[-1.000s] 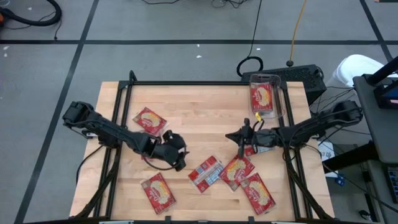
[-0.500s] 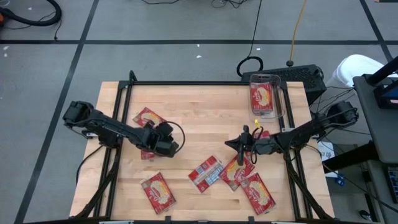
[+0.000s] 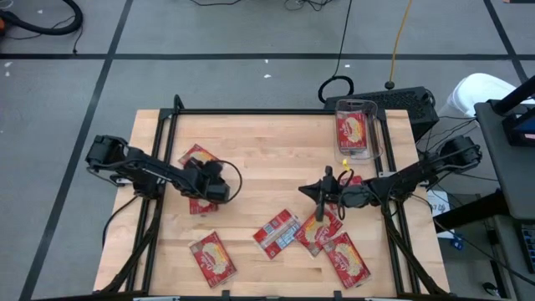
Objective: Sort popcorn bags into baskets
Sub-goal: Put the red popcorn bag into the transparent bin
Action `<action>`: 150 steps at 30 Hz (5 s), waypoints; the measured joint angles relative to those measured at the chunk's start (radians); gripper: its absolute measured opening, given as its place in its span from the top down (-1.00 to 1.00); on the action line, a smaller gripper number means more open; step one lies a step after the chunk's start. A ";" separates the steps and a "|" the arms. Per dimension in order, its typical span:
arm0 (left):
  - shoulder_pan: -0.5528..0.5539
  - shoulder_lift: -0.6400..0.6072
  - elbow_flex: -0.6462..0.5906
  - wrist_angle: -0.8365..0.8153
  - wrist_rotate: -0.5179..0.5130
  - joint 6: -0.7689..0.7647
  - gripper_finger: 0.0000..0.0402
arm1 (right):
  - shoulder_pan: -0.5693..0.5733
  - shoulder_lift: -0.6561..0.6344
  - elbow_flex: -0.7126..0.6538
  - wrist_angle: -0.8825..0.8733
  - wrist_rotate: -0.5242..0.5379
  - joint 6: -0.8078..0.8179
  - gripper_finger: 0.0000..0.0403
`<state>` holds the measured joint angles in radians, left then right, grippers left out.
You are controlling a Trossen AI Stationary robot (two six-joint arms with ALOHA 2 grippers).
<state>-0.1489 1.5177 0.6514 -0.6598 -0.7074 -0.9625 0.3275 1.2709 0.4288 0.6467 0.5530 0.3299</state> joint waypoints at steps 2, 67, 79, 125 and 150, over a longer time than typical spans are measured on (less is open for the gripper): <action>0.008 0.000 -0.023 0.022 -0.001 0.014 -0.36 | -0.001 0.000 0.000 0.000 0.002 -0.007 0.99; -0.328 -0.008 0.139 0.783 -0.273 0.811 1.00 | -0.025 0.384 0.111 0.406 -0.161 0.803 0.14; -0.353 -0.008 0.139 0.917 -0.253 0.909 1.00 | -0.049 0.521 0.117 0.558 -0.133 1.093 0.13; -0.385 0.313 0.139 1.149 0.013 0.954 1.00 | -0.159 0.527 0.185 0.262 -0.399 1.127 0.10; -0.366 0.312 0.139 1.206 0.027 1.036 1.00 | -0.161 0.526 0.219 0.176 -0.366 1.138 0.10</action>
<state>-0.5146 1.8297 0.7906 0.5459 -0.6799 0.0734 0.1669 1.7973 0.6479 0.8230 0.1868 1.4679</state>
